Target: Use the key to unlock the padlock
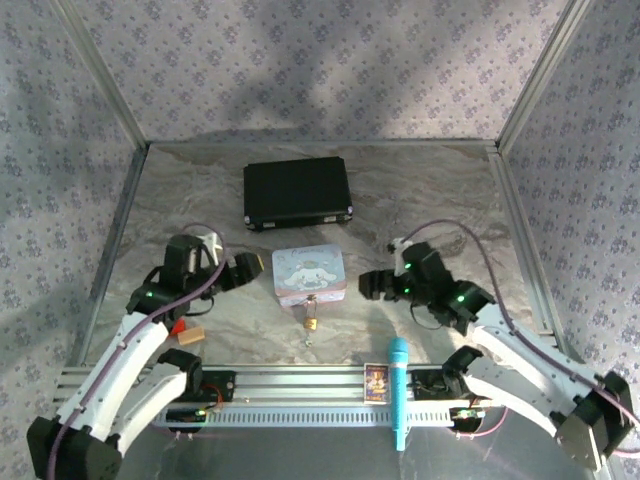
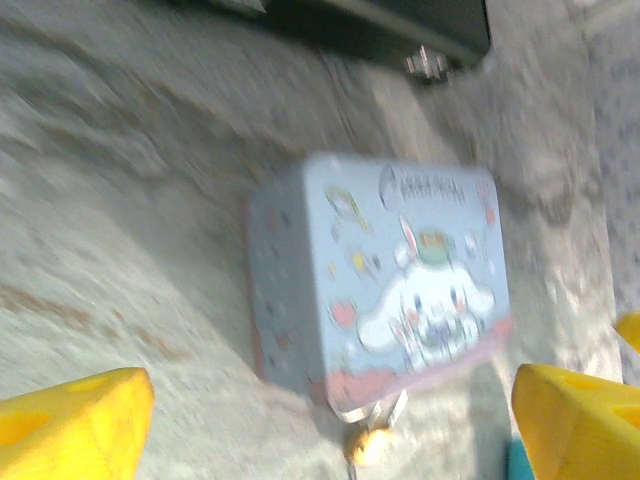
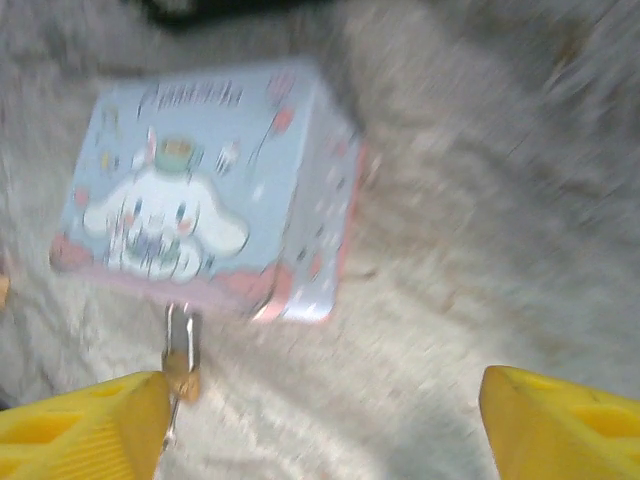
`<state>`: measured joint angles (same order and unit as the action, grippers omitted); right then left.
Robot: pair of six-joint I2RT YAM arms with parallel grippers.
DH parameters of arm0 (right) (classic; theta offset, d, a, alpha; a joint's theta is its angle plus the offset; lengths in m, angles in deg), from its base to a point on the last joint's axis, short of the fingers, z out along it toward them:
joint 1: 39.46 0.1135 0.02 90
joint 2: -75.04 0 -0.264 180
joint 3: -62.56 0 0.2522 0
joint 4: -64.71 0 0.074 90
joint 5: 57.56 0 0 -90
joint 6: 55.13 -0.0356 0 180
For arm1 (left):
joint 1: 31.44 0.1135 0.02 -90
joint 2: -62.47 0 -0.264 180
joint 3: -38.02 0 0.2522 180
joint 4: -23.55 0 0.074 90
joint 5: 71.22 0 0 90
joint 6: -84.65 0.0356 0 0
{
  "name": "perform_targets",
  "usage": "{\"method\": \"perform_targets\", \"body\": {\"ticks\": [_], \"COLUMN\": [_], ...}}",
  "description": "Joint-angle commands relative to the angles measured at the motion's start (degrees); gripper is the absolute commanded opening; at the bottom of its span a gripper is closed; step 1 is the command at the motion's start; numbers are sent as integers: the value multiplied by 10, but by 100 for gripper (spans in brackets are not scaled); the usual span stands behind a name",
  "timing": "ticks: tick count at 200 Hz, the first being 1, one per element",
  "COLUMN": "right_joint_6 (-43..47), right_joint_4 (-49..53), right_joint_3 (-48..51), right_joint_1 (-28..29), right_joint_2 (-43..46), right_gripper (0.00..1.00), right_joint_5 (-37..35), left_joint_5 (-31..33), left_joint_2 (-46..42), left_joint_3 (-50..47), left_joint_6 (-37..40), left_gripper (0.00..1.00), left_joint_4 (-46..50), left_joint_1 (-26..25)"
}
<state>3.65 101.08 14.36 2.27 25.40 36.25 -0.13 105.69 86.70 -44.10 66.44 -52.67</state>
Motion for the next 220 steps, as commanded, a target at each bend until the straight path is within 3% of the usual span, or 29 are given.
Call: {"method": "perform_targets", "body": {"ticks": [1, 35, 81, 162, 220], "right_joint_6": [-106, -177, -206, -256, -264], "right_joint_4": [7, -48, -135, -96, -88], "right_joint_3": [-4, -28, -83, -109, -116], "right_joint_1": [108, 260, 345, 385, 392], "right_joint_2": [-30, -146, -317, -401, -419], "right_gripper": [78, 70, 57, 40, 34], "right_joint_5": [-110, -180, -168, -178, -187], "left_joint_5": [-19, 9, 24, 64, 75], "left_joint_2": [0, 11, 38, 37, 49], "left_joint_3": [-25, -55, -105, -110, -119], "left_joint_6": [-37, -91, -145, -163, -171], "left_gripper": [88, 84, 79, 77, 77], "left_joint_4": [18, -22, -96, -95, -108], "left_joint_1": [-67, -161, -204, -220, -223]}}
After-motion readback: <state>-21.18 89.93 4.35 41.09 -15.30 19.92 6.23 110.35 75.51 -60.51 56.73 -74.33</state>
